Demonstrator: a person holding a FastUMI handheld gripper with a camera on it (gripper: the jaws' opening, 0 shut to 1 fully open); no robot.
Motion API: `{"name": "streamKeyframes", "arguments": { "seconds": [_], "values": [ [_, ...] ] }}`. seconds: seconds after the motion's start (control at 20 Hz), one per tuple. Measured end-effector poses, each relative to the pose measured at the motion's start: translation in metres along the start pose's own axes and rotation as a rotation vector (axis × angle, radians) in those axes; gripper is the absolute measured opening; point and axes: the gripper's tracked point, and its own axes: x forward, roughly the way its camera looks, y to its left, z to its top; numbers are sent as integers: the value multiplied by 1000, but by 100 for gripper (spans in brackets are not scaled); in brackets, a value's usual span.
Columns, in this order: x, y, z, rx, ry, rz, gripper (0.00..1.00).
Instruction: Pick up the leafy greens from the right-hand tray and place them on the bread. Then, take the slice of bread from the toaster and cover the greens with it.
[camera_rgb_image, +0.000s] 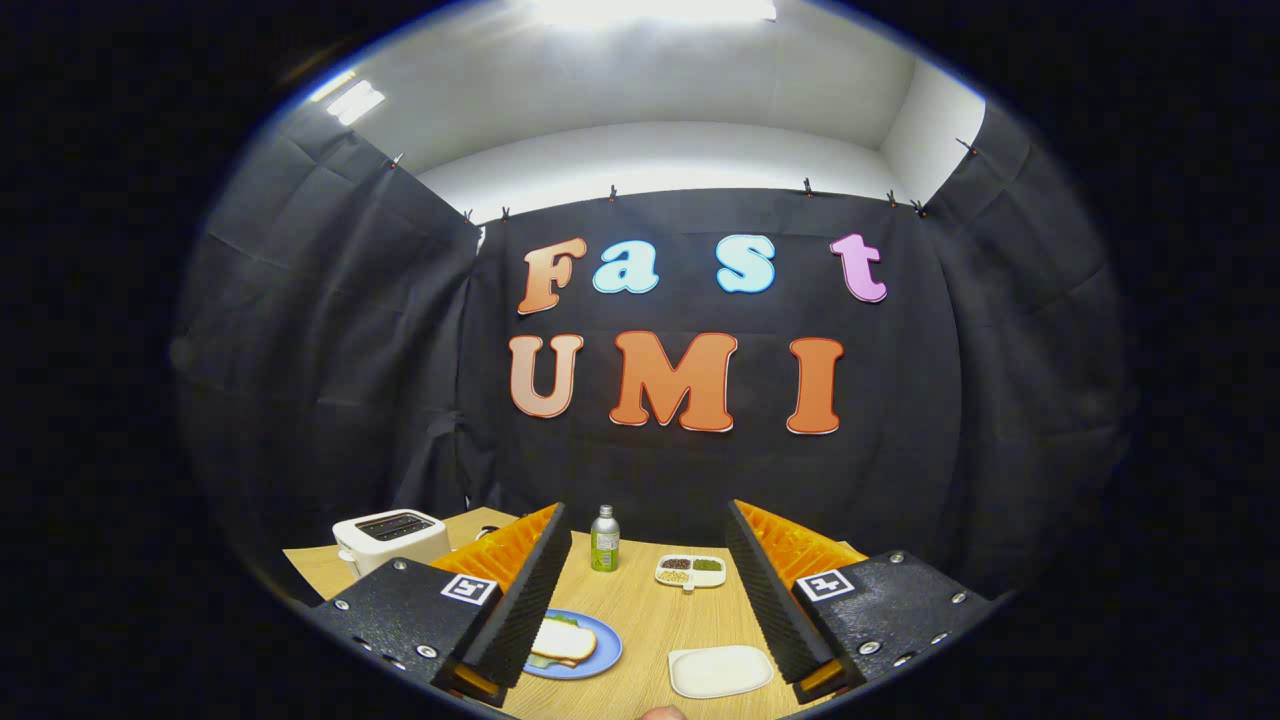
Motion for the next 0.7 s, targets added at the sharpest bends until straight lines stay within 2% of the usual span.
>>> {"name": "streamKeyframes", "arguments": {
  "seconds": [0.2,0.5,0.7],
  "values": [
    [-3,-7,3,0,-16,-15,93],
    [-12,-43,6,8,-11,-130,93],
    [-14,-50,4,28,-4,-151,93]
  ]
}}
